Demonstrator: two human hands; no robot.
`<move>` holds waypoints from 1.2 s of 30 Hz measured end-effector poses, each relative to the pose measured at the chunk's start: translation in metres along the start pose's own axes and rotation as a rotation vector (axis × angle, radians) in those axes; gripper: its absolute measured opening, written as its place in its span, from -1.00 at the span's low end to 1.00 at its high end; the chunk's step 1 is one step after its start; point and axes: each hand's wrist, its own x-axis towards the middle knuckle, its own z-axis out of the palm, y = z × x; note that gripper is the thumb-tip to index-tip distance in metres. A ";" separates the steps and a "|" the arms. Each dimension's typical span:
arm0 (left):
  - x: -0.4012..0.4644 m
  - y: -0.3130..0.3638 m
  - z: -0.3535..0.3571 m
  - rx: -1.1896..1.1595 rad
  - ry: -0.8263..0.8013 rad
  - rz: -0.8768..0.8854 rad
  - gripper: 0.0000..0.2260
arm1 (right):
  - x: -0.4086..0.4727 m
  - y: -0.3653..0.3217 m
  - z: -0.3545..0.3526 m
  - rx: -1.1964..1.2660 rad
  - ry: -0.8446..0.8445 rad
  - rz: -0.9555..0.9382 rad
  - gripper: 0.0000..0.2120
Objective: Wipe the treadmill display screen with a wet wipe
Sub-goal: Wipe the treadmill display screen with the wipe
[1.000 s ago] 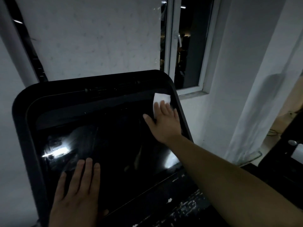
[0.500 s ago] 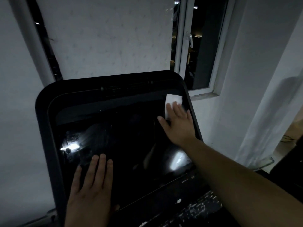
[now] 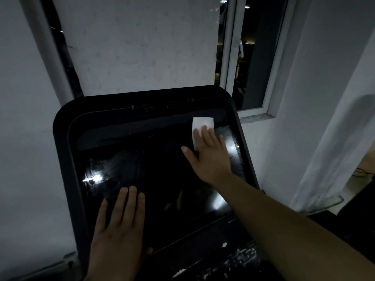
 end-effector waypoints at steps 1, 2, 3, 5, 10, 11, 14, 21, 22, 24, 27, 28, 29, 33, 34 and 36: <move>-0.001 0.001 -0.001 0.001 0.000 -0.002 0.30 | -0.005 -0.011 0.003 -0.008 0.018 -0.030 -0.25; -0.001 0.001 -0.002 0.002 0.001 -0.004 0.28 | -0.014 -0.023 0.007 -0.014 0.054 -0.090 -0.27; -0.002 0.001 -0.003 0.000 -0.001 -0.006 0.26 | -0.026 -0.037 0.014 -0.017 0.089 -0.168 -0.30; -0.003 0.001 -0.005 0.003 -0.001 -0.007 0.22 | -0.055 -0.063 0.026 0.004 0.115 -0.314 -0.37; -0.006 0.000 -0.006 0.025 0.001 -0.019 0.16 | -0.085 -0.072 0.033 -0.025 0.128 -0.532 -0.47; -0.007 -0.001 -0.004 0.031 -0.004 -0.026 0.16 | -0.080 -0.064 0.032 -0.043 0.134 -0.537 -0.48; -0.006 0.003 -0.011 0.066 -0.070 -0.060 0.19 | -0.056 -0.035 0.027 -0.073 0.141 -0.356 -0.49; -0.008 0.010 -0.021 0.122 -0.112 -0.091 0.07 | -0.083 -0.039 0.035 0.030 0.135 -0.125 -0.46; -0.008 0.009 -0.021 0.115 -0.114 -0.094 0.07 | -0.100 -0.047 0.039 0.025 0.138 -0.207 -0.48; -0.008 0.009 -0.020 0.128 -0.117 -0.093 0.07 | -0.128 -0.052 0.046 0.009 0.114 -0.378 -0.50; -0.008 0.008 -0.019 0.127 -0.115 -0.086 0.08 | -0.128 -0.029 0.041 -0.056 0.105 -0.499 -0.51; -0.008 0.008 -0.019 0.123 -0.113 -0.085 0.09 | -0.121 -0.020 0.039 -0.084 0.101 -0.472 -0.52; -0.008 0.007 -0.018 0.117 -0.108 -0.085 0.09 | -0.114 -0.013 0.037 -0.086 0.098 -0.396 -0.52; -0.008 0.007 -0.017 0.113 -0.094 -0.083 0.10 | -0.116 -0.014 0.039 0.021 0.071 -0.084 -0.47; -0.009 0.007 -0.017 0.112 -0.091 -0.082 0.10 | -0.126 -0.024 0.043 0.029 0.071 -0.089 -0.47; -0.009 0.006 -0.016 0.107 -0.093 -0.084 0.07 | -0.152 -0.047 0.050 0.042 0.068 -0.200 -0.48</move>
